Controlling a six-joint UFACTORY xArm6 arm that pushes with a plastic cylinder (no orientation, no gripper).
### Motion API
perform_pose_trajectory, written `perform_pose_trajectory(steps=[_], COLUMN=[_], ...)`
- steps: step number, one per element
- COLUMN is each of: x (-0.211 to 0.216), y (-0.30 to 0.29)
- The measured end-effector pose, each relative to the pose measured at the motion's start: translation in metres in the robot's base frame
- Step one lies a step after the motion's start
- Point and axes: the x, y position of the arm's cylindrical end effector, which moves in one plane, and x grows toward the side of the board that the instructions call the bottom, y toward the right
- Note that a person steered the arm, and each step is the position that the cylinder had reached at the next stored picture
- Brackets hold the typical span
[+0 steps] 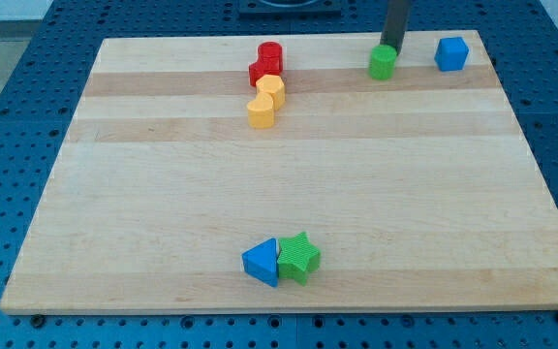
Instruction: Push the red circle away from the red star
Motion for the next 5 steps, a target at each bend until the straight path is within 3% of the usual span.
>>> perform_pose_trajectory(steps=[1, 3, 4, 5], x=[0.012, -0.061, -0.058, -0.035], y=[-0.002, 0.036, 0.113, 0.133])
